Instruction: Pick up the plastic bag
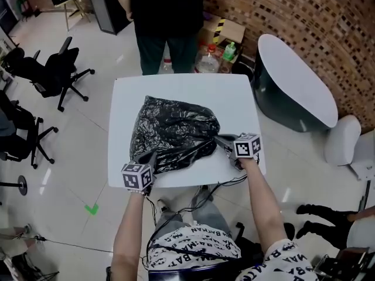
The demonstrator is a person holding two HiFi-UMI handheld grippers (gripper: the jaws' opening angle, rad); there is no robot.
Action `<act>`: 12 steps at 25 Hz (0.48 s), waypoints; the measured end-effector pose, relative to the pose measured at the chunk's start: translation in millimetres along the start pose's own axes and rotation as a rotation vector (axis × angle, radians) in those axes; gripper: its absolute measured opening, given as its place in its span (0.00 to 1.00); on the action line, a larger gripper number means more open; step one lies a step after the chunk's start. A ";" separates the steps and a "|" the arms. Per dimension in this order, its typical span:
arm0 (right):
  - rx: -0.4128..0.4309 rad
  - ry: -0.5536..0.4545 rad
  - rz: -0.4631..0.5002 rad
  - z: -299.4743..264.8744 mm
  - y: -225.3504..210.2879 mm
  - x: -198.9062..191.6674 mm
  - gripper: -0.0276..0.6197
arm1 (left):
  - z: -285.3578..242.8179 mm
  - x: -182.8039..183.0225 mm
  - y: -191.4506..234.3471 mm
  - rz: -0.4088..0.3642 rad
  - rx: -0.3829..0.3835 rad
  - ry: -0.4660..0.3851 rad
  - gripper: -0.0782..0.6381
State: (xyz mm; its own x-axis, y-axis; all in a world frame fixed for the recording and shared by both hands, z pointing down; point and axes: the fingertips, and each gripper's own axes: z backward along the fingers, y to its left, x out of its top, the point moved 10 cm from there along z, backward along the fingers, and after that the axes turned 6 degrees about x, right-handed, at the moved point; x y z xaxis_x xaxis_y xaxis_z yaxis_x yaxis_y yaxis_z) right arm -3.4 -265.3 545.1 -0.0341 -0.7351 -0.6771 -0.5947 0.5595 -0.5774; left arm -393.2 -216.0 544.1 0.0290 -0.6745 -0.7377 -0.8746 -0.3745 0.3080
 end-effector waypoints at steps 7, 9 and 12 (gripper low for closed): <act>-0.296 0.076 0.028 12.9 -40.8 -25.5 0.52 | -33.3 -38.1 3.4 0.036 0.020 0.040 0.11; -0.422 -0.032 0.099 34.1 -24.3 -17.6 0.52 | -26.6 -34.2 1.3 0.053 0.025 -0.003 0.11; -0.380 -0.174 0.204 41.3 28.8 -10.8 0.26 | -10.2 -21.0 -7.0 0.071 -0.014 -0.097 0.11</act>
State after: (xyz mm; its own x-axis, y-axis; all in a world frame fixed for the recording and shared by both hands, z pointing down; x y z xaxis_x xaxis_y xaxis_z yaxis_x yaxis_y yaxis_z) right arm 12.9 -225.5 516.9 -0.0649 -0.5315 -0.8446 -0.8433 0.4817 -0.2384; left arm -382.7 -205.7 563.6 -0.0808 -0.6349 -0.7683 -0.8658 -0.3372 0.3697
